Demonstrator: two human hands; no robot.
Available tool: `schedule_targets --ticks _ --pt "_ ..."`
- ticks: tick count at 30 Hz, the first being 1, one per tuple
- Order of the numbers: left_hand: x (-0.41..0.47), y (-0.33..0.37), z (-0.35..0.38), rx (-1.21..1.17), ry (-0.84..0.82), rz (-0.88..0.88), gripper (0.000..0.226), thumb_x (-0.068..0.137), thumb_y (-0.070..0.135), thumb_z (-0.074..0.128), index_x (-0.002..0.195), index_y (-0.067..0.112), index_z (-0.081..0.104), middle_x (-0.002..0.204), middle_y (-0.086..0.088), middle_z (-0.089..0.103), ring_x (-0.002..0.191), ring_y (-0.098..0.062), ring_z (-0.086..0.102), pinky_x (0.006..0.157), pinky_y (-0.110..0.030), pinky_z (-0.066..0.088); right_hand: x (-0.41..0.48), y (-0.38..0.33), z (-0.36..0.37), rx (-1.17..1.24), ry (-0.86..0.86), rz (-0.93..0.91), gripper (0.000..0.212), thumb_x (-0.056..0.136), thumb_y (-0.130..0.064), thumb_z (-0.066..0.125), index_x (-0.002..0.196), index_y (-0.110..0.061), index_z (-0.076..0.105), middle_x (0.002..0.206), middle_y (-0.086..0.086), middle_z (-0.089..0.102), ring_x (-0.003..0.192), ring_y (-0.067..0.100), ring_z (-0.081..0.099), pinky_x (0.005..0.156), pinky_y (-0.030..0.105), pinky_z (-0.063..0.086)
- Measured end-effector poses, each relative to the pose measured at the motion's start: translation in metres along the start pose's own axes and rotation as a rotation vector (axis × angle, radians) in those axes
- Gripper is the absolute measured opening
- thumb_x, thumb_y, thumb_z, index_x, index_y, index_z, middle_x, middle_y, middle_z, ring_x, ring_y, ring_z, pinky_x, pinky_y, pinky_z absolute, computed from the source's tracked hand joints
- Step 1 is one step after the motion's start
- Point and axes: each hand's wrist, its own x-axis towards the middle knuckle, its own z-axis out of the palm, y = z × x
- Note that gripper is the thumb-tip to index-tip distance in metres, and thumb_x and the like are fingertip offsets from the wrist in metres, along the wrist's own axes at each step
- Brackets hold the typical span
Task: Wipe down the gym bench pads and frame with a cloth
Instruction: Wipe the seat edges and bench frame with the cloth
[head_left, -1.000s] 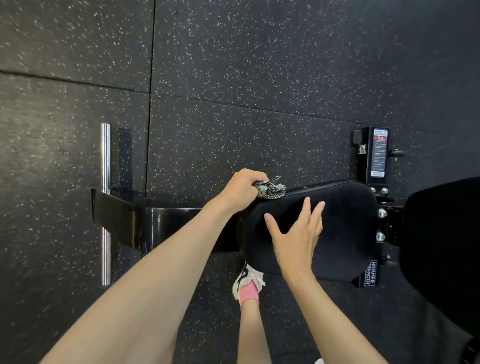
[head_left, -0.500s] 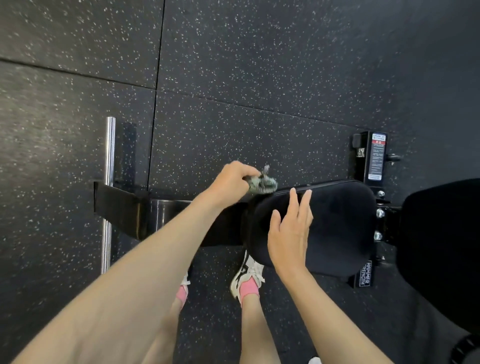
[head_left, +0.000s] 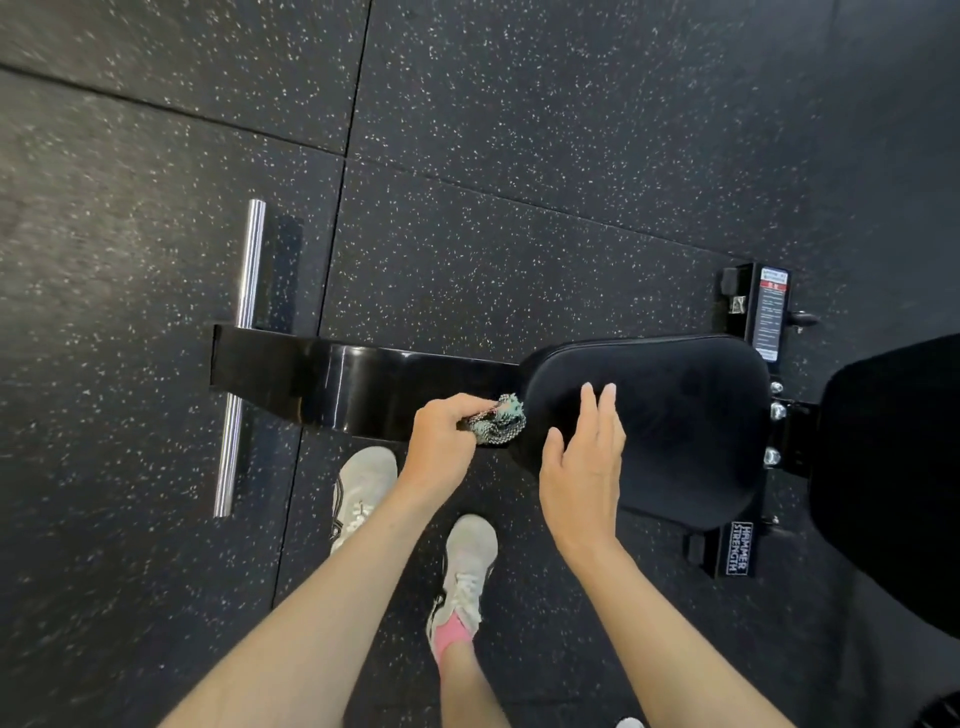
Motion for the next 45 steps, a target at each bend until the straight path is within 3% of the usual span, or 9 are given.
schedule_targets --ticks 5,8,13,19,23,31,36,41,45 --pt "0.027 0.004 0.001 -0.140 0.256 -0.051 0.051 0.075 -0.018 0.047 0.109 0.010 0.073 0.102 0.001 0.072 0.100 -0.012 0.064 0.092 -0.024 0.051 -0.006 0.011 -0.006 0.005 -0.002 -0.026 0.055 0.101 -0.017 0.042 0.152 -0.013 0.021 0.162 0.003 0.006 0.145 0.016 0.011 0.114 0.038 0.028" --pt "0.033 0.006 0.021 -0.161 0.212 -0.034 0.051 0.074 -0.017 0.046 0.108 0.010 0.073 0.101 0.000 0.073 0.100 -0.013 0.064 0.094 -0.032 0.051 -0.009 0.019 -0.011 -0.007 -0.040 -0.079 0.053 0.101 -0.016 0.040 0.151 -0.013 0.024 0.162 0.001 0.008 0.145 0.013 0.009 0.112 0.040 0.032" --pt "-0.003 -0.012 0.049 -0.364 0.268 -0.098 0.044 0.075 -0.019 0.045 0.095 0.009 0.074 0.078 0.008 0.069 0.072 0.000 0.056 0.069 -0.018 0.045 -0.017 0.030 -0.009 -0.021 -0.103 -0.132 0.053 0.102 -0.015 0.039 0.152 -0.014 0.022 0.162 -0.002 0.008 0.145 0.011 0.008 0.110 0.040 0.035" --pt "-0.040 -0.031 0.057 -0.372 0.300 -0.109 0.040 0.079 -0.017 0.050 0.103 0.005 0.073 0.084 0.005 0.070 0.076 0.001 0.059 0.070 -0.011 0.045 -0.021 0.036 -0.010 0.016 -0.135 -0.172 0.054 0.103 -0.014 0.037 0.153 -0.017 0.018 0.162 -0.005 0.002 0.147 0.009 0.005 0.109 0.027 0.028" --pt "-0.056 -0.042 0.050 -0.323 0.258 -0.076 0.045 0.076 -0.019 0.050 0.105 0.007 0.074 0.094 0.001 0.073 0.089 -0.008 0.065 0.083 -0.022 0.053 -0.026 0.049 -0.016 -0.029 -0.127 -0.188 0.053 0.103 -0.014 0.037 0.153 -0.016 0.019 0.162 -0.006 0.003 0.146 0.010 0.009 0.110 0.033 0.030" --pt "-0.040 -0.003 0.079 -0.301 0.579 -0.063 0.054 0.078 -0.019 0.040 0.120 0.005 0.065 0.107 -0.001 0.067 0.099 -0.011 0.057 0.083 -0.005 0.040 -0.034 0.073 -0.022 -0.109 -0.134 -0.183 0.053 0.102 -0.014 0.039 0.152 -0.013 0.020 0.162 0.000 0.006 0.146 0.014 0.011 0.113 0.034 0.030" --pt "-0.054 -0.003 0.114 -0.446 0.782 -0.190 0.050 0.080 -0.017 0.042 0.117 0.005 0.068 0.109 -0.008 0.071 0.104 -0.022 0.062 0.091 -0.026 0.046 -0.038 0.078 -0.017 -0.092 -0.126 -0.198 0.056 0.101 -0.012 0.042 0.152 -0.013 0.020 0.162 0.000 0.006 0.145 0.015 0.013 0.108 0.033 0.032" --pt "-0.066 -0.010 0.128 -0.499 0.766 -0.254 0.048 0.084 -0.014 0.048 0.120 0.010 0.067 0.110 -0.004 0.071 0.097 -0.015 0.062 0.080 -0.006 0.046 -0.037 0.080 -0.016 -0.061 -0.116 -0.137 0.057 0.100 -0.005 0.038 0.153 -0.020 0.021 0.161 -0.008 0.008 0.147 0.023 0.014 0.114 0.038 0.027" --pt "-0.081 -0.006 0.142 -0.560 0.779 -0.327 0.042 0.087 -0.010 0.054 0.121 0.013 0.067 0.109 0.001 0.070 0.095 -0.005 0.059 0.083 -0.004 0.043 -0.036 0.088 -0.022 -0.039 -0.131 -0.158 0.059 0.099 0.000 0.037 0.152 -0.021 0.022 0.161 -0.009 0.012 0.148 0.023 0.013 0.113 0.036 0.028"
